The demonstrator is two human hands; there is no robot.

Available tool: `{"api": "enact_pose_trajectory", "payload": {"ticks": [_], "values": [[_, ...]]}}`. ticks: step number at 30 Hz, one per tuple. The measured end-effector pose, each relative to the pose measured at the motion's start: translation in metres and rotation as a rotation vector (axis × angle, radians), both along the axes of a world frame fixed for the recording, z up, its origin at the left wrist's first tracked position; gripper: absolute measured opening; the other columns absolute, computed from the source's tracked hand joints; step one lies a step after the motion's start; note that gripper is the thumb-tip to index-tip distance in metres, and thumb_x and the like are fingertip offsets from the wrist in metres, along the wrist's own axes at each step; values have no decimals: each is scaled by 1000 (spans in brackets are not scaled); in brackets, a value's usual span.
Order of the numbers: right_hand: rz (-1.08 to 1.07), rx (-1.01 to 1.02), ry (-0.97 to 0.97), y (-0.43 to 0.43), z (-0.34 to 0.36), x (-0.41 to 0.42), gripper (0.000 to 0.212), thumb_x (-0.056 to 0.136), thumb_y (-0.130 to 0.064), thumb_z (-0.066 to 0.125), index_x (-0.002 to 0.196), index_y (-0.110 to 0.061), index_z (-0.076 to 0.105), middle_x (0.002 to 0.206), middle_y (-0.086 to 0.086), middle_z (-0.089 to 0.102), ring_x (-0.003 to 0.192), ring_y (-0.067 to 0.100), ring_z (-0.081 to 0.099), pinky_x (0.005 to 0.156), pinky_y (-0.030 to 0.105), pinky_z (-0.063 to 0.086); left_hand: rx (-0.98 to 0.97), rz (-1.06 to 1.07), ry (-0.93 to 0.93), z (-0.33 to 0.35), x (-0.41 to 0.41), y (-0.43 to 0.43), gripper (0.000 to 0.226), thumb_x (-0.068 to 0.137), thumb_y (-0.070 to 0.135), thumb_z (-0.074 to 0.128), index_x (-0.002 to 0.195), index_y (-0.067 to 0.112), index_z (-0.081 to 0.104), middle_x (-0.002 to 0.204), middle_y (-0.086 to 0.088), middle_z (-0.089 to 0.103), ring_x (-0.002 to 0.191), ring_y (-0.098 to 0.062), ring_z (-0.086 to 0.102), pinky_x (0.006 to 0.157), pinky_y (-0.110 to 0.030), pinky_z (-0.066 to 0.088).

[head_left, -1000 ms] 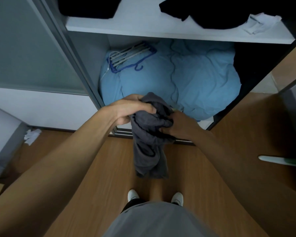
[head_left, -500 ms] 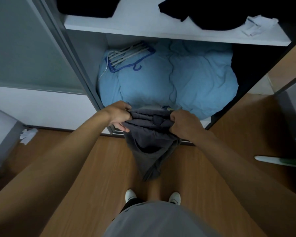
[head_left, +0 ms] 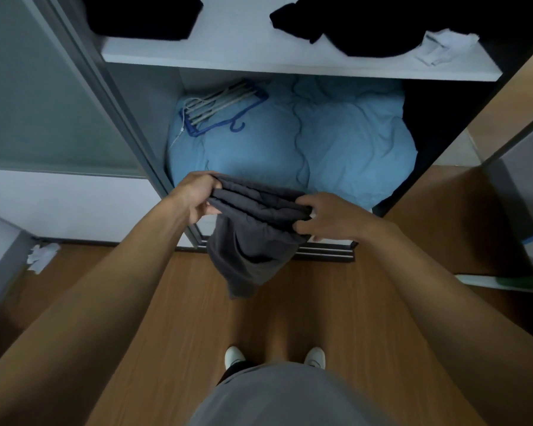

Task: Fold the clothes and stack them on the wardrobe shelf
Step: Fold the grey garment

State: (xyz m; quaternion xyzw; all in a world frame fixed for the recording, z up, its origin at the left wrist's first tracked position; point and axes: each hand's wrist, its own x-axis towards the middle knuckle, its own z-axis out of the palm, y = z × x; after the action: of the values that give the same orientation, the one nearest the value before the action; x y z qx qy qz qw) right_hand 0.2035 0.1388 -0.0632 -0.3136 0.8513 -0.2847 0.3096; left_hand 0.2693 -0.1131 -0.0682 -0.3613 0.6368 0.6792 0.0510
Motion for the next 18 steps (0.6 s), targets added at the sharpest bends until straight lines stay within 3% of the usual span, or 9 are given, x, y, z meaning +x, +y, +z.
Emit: {"api": "enact_pose_trajectory", "payload": {"ticks": [2,4,7,9,12,14,16,18], "values": [[-39,-141,25,-3,0,7,14,83,-17,64,97,-17,63,97,5,67,84,17,66,66,33,55,133,88,27,5,-2,-1,40,87,-9,30,108,6,61,76,-8,62,54,-13,64,47,-24,55],[-152,-288,-90,-6,1,12,20,84,-13,62,101,-22,62,103,0,62,78,7,64,56,26,56,271,138,46,10,-2,-1,33,90,-8,30,100,6,58,65,-5,61,48,-12,63,47,-22,56],[-234,-348,-86,-9,3,14,21,85,-13,61,102,-24,64,103,-4,62,70,2,63,48,18,51,367,161,85,18,0,0,33,92,-8,28,93,6,58,74,-7,60,49,-12,66,52,-23,59],[-247,-369,-122,-11,5,15,20,87,-12,62,105,-21,65,104,-2,63,75,5,65,52,22,55,421,186,110,24,-1,1,35,92,-9,27,90,3,59,77,-9,59,51,-14,66,59,-25,60],[-232,-404,-184,-13,11,17,19,88,-13,64,107,-16,64,106,2,64,86,16,70,68,37,63,526,287,130,30,-6,5,34,92,-9,24,88,3,56,64,-9,60,47,-15,63,60,-26,59],[-226,-403,-151,-15,14,21,25,85,-27,71,107,-18,63,107,1,66,87,15,70,75,43,62,588,346,134,33,-11,10,32,92,-8,24,91,5,53,71,-9,59,60,-17,62,62,-26,59],[-204,-354,-25,-18,16,29,46,74,-52,75,107,-24,59,107,-9,63,89,1,63,77,37,58,624,375,140,37,-14,16,31,94,-7,24,92,4,53,81,-11,55,71,-19,59,63,-25,58],[-185,-208,142,-21,14,40,72,61,-75,68,115,-32,49,118,-14,53,101,-2,55,82,33,51,649,401,162,42,-18,23,34,97,-7,22,86,-1,54,82,-13,56,73,-21,59,61,-26,58]]}}
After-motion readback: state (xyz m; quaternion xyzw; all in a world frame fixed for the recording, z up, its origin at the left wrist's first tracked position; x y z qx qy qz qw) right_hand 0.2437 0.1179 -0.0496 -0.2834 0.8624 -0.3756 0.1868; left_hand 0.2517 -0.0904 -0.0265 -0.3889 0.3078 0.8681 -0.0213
